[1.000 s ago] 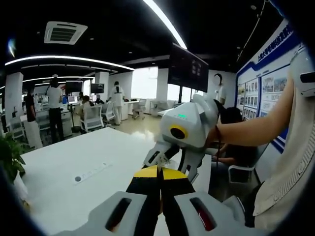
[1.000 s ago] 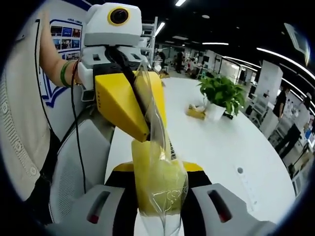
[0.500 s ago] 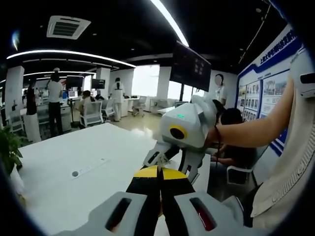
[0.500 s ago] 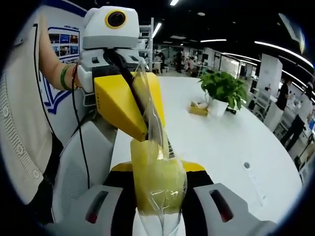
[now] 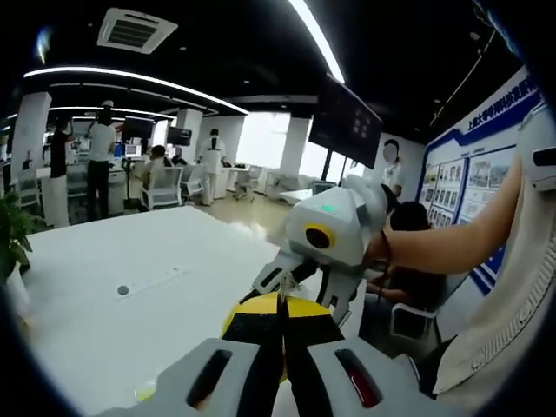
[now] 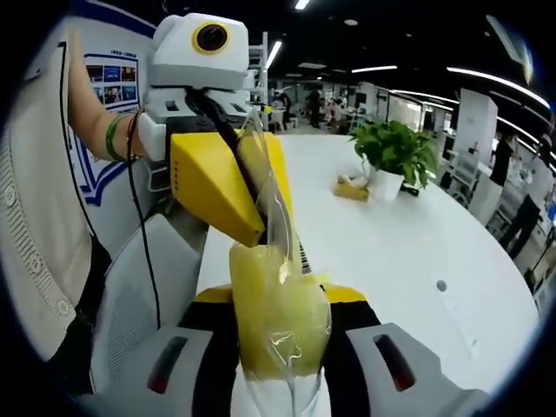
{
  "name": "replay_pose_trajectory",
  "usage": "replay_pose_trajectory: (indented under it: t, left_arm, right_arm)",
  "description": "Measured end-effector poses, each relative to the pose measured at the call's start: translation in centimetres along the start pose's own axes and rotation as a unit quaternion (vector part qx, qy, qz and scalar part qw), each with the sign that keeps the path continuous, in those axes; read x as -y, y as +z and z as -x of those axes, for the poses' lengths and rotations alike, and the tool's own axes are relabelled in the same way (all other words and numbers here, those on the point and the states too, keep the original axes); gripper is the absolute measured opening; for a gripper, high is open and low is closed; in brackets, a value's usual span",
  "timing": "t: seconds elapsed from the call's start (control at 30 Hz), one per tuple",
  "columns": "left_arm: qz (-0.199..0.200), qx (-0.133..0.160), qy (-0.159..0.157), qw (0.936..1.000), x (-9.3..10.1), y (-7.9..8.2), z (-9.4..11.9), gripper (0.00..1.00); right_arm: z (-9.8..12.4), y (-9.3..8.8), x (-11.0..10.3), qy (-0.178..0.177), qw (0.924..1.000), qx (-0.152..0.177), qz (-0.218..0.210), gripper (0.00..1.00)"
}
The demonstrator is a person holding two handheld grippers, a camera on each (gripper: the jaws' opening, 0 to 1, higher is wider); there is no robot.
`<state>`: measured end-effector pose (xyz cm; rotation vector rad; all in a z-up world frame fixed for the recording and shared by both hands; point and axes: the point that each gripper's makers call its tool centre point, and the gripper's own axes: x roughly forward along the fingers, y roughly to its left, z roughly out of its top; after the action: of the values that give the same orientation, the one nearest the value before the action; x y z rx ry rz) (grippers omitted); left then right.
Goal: Compare the silicone blocks by pressing each to a similar depth, holding the contact briefly, and releasing to observe deformation and rebound differences across the visible hardness samples.
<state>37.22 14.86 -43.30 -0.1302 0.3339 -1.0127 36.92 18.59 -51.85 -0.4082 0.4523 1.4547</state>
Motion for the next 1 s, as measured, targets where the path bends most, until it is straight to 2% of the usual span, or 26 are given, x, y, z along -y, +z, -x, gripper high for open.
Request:
replay_pose_trajectory:
  t: [0.13, 0.4, 0.5, 0.6, 0.73, 0.9, 1.0]
  left_arm:
    - [0.026, 0.006, 0.000, 0.9997, -0.1, -0.6, -0.1, 0.00]
    - [0.033, -0.006, 0.004, 0.9994, 0.1, -1.8, -0.5, 0.00]
    - [0.045, -0.002, 0.006, 0.9990, -0.1, -1.8, -0.6, 0.00]
    - [0.047, -0.002, 0.009, 0.9988, -0.2, -1.9, -0.7, 0.00]
    - [0.054, -0.001, 0.014, 0.9985, -0.4, -1.9, -0.9, 0.00]
    - [0.073, 0.003, 0.022, 0.9971, -0.7, -2.4, -1.4, 0.00]
    - [0.091, 0.004, 0.032, 0.9953, -1.1, -3.0, -1.8, 0.00]
  right_arm:
    - [0.0, 0.1, -0.3, 0.002, 0.9998, 0.013, -0.014, 0.36]
    - [0.1, -0.6, -0.9, 0.001, 0.9998, 0.012, -0.018, 0.42]
    - [0.3, -0.9, -0.9, -0.008, 0.9997, 0.016, -0.019, 0.50]
    - [0.8, -1.1, -0.6, -0.027, 0.9989, 0.024, -0.030, 0.60]
    - [1.9, -1.0, 0.0, -0.058, 0.9963, 0.048, -0.041, 0.64]
    - [4.1, -1.3, 0.9, -0.118, 0.9863, 0.091, -0.071, 0.75]
    - [5.5, -1.9, 0.9, -0.145, 0.9799, 0.111, -0.079, 0.77]
